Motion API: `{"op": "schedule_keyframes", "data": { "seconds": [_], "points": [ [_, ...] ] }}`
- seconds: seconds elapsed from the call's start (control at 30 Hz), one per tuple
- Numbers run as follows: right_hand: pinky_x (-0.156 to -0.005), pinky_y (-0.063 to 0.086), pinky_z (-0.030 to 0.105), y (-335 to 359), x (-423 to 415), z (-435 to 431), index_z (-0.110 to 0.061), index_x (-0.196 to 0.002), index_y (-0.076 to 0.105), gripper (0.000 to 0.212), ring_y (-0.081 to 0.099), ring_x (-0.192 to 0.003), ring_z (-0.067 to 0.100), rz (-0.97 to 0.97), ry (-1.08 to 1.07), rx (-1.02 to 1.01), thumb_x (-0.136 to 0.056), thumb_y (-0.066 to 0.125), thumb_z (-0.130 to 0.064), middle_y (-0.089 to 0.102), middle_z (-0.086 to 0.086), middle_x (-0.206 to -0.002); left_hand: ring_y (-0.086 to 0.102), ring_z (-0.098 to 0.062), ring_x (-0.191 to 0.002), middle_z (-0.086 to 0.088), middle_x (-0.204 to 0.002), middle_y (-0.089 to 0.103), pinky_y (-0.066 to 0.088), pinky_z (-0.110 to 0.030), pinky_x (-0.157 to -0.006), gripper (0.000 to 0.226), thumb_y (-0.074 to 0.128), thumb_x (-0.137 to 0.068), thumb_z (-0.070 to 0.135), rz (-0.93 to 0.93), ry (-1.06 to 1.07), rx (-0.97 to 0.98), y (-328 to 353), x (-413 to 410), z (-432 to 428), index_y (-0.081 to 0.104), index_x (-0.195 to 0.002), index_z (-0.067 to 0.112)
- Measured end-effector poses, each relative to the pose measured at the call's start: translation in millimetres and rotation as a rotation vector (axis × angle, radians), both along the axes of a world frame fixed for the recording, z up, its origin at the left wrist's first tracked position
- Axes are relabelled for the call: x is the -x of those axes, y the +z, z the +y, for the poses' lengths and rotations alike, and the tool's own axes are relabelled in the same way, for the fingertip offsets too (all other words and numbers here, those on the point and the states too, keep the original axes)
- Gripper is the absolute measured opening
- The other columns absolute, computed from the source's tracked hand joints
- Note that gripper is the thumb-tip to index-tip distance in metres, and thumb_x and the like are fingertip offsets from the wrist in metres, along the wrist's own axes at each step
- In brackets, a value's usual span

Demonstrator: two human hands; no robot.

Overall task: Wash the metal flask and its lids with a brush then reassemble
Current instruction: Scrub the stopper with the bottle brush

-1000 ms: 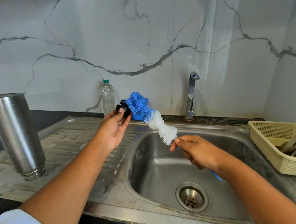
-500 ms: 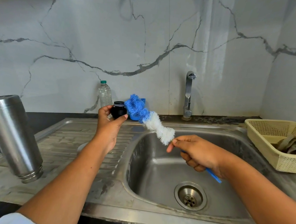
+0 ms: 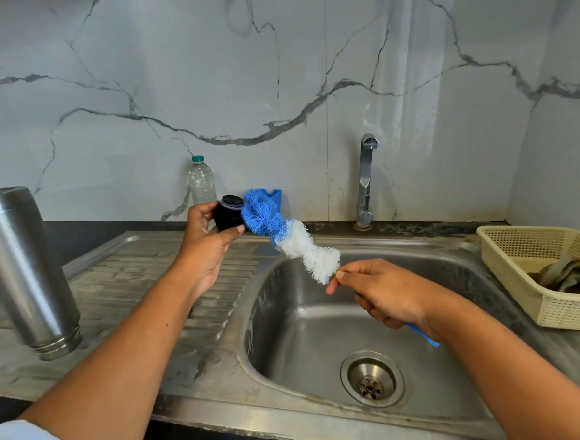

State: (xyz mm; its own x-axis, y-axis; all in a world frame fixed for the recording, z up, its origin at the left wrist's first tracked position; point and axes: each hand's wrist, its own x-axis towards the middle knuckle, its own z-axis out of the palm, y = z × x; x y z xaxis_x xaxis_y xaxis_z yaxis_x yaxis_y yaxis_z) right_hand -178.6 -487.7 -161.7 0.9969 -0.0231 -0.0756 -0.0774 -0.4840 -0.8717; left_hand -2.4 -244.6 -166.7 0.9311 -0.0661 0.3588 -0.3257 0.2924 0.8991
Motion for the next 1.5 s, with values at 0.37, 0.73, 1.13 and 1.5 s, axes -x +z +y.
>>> {"op": "schedule_keyframes", "data": {
  "seconds": [0.37,0.73,1.13,1.5],
  "points": [
    [-0.045,0.016,0.025,3.2,2.6,-3.9,-0.02,-0.102,0.072,0.03,0.022,-0.049,0.011,-0.004,-0.005,-0.027,-0.107,0.043,-0.028,0.029,-0.004,-0.058,0.067,-0.028,-0.121,-0.02,-0.136,0.064,0.059,-0.03,-0.095,0.044,0.06,-0.096,-0.007,0.108,-0.316,-0.026,-1.0,13.4,-3.3,0.053,-0.139,-0.002],
    [-0.041,0.015,0.023,-0.2,3.0,-2.6,-0.019,-0.105,0.073,0.032,0.021,-0.048,0.01,0.036,0.029,-0.12,-0.108,0.044,-0.032,0.031,-0.005,-0.058,0.066,-0.021,-0.085,-0.015,-0.111,0.066,0.055,-0.033,-0.073,0.013,0.051,-0.109,0.023,0.164,-0.129,-0.048,-5.3,7.7,-7.4,0.054,-0.118,0.016],
    [-0.042,0.012,0.024,-0.4,4.2,-0.4,-0.015,-0.11,0.073,0.032,0.017,-0.051,0.012,0.08,0.068,-0.197,-0.108,0.046,-0.032,0.027,-0.004,-0.059,0.04,-0.014,-0.059,-0.004,-0.071,0.05,0.034,-0.024,-0.048,0.04,0.028,-0.102,0.042,0.348,-0.322,-0.051,2.6,16.1,-2.3,0.057,-0.108,0.014],
    [-0.045,0.014,0.025,-1.3,5.8,3.0,-0.019,-0.107,0.075,0.029,0.019,-0.051,0.012,0.012,0.106,-0.162,-0.106,0.05,-0.033,0.027,-0.004,-0.059,0.032,-0.003,-0.039,0.005,-0.055,0.035,0.023,-0.013,-0.029,0.044,0.043,-0.1,0.052,0.589,-0.422,0.131,8.0,15.7,10.6,0.051,-0.085,0.012]
  ]
}}
